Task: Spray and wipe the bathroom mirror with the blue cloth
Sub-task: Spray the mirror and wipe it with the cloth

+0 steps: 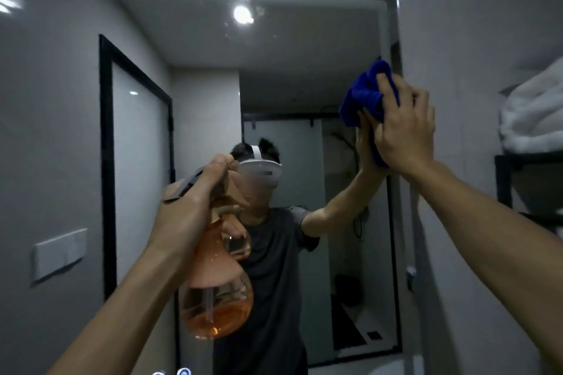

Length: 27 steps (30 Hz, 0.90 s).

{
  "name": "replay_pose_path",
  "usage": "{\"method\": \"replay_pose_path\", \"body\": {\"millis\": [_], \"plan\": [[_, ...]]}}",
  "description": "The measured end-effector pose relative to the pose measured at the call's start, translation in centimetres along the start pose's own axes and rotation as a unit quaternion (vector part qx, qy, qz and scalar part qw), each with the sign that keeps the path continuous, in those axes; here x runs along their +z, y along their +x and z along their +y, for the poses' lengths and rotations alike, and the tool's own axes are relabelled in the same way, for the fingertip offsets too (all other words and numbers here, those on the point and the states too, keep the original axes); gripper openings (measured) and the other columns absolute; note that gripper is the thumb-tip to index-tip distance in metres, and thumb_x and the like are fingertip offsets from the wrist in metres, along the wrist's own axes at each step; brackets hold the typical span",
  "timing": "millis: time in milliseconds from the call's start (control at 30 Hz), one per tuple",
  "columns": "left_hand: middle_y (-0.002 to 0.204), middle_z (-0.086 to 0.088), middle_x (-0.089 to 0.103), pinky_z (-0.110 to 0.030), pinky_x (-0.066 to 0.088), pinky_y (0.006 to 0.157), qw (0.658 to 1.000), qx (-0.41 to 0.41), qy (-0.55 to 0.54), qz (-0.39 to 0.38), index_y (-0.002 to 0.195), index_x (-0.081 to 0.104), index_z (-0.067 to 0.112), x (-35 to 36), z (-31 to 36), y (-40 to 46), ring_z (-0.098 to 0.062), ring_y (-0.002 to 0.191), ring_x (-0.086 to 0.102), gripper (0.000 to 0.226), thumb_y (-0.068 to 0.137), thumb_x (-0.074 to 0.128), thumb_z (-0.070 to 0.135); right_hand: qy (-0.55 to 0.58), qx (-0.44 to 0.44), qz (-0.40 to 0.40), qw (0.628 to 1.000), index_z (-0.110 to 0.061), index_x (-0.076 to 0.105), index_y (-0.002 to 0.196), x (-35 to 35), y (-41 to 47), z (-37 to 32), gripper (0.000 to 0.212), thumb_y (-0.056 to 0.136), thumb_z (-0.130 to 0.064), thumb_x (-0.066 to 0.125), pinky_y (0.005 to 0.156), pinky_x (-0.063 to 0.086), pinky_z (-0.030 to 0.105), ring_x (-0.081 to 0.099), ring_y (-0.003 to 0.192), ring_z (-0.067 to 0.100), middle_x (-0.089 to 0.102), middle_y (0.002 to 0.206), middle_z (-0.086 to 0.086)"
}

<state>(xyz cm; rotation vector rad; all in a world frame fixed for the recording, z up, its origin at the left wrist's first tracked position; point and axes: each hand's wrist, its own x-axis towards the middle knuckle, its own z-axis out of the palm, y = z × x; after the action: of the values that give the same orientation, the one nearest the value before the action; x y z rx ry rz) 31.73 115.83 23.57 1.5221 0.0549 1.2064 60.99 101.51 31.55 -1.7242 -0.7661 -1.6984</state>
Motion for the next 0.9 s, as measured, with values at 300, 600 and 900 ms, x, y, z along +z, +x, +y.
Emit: {"method": "replay_pose_path", "body": {"millis": [300, 600, 900], "plan": [[0.084, -0.016, 0.076, -0.067, 0.049, 0.086, 0.999, -0.019, 0.036, -0.015, 0.074, 0.077, 0.015, 7.0, -3.4, -3.2, -0.064, 0.090, 0.059, 0.034, 0.083, 0.064, 0.046, 0.028, 0.009, 0.048, 0.998, -0.020, 0.037, 0.149, 1.1, -2.3, 2.6, 0.069, 0.083, -0.012, 0.056, 0.085, 0.042, 0.045, 0.050, 0.112, 0.036, 0.045, 0.147, 0.007], [0.085, -0.017, 0.075, -0.053, 0.054, 0.092, 0.997, -0.026, 0.074, -0.024, 0.085, 0.076, 0.009, 7.6, -6.1, -5.1, -0.032, 0.082, 0.073, 0.038, 0.081, 0.062, 0.044, 0.027, 0.022, 0.048, 0.998, -0.015, 0.045, 0.146, 0.7, -8.4, 2.7, 0.059, 0.087, -0.022, 0.043, 0.081, 0.041, 0.041, 0.052, 0.106, 0.035, 0.050, 0.144, 0.011], [0.078, -0.013, 0.074, -0.040, 0.057, 0.066, 0.997, -0.034, 0.066, -0.025, 0.086, 0.074, 0.007, 6.6, -3.9, -5.1, -0.026, 0.066, 0.068, 0.033, 0.091, 0.061, 0.038, 0.042, 0.104, -0.011, 0.994, -0.019, 0.038, 0.150, -0.5, -8.5, 0.9, 0.066, 0.084, -0.029, 0.035, 0.088, 0.038, 0.043, 0.050, 0.111, 0.035, 0.046, 0.146, 0.009]]}}
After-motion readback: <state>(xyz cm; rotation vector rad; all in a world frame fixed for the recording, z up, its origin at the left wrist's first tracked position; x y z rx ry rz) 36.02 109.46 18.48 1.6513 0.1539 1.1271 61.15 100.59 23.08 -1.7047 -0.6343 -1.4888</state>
